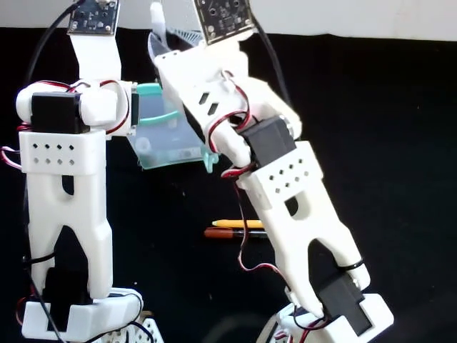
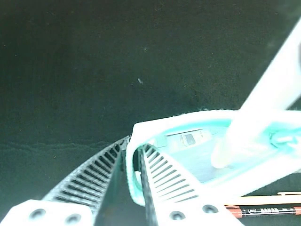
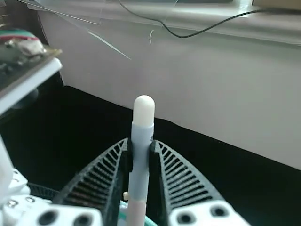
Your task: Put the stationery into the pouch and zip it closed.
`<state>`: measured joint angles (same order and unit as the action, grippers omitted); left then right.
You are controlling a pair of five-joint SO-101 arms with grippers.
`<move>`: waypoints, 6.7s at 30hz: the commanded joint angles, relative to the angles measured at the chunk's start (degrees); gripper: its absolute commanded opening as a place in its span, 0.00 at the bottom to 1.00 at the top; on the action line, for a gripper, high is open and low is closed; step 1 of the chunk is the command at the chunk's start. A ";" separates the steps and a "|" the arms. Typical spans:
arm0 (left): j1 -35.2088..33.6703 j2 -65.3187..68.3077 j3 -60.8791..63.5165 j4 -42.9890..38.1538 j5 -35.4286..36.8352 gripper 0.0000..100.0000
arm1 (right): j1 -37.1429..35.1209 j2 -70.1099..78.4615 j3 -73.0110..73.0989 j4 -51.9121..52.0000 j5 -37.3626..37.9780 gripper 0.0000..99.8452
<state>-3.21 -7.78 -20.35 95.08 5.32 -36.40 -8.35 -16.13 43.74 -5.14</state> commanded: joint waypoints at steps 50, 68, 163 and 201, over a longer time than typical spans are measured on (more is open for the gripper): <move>-0.66 0.48 0.48 -0.18 -0.79 0.01 | -3.12 -32.92 18.24 38.46 24.88 0.19; -0.66 0.48 0.48 0.00 -0.79 0.01 | -3.03 -33.36 52.09 34.33 42.20 0.19; -0.66 6.11 -0.13 0.00 -0.79 0.01 | -20.26 -26.15 66.77 10.86 25.76 0.19; -0.66 6.11 -0.13 0.09 -0.79 0.01 | -20.18 -17.54 81.45 -11.30 32.00 0.02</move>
<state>-3.38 -3.30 -20.97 95.08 5.14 -56.44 -25.85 65.80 33.10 27.47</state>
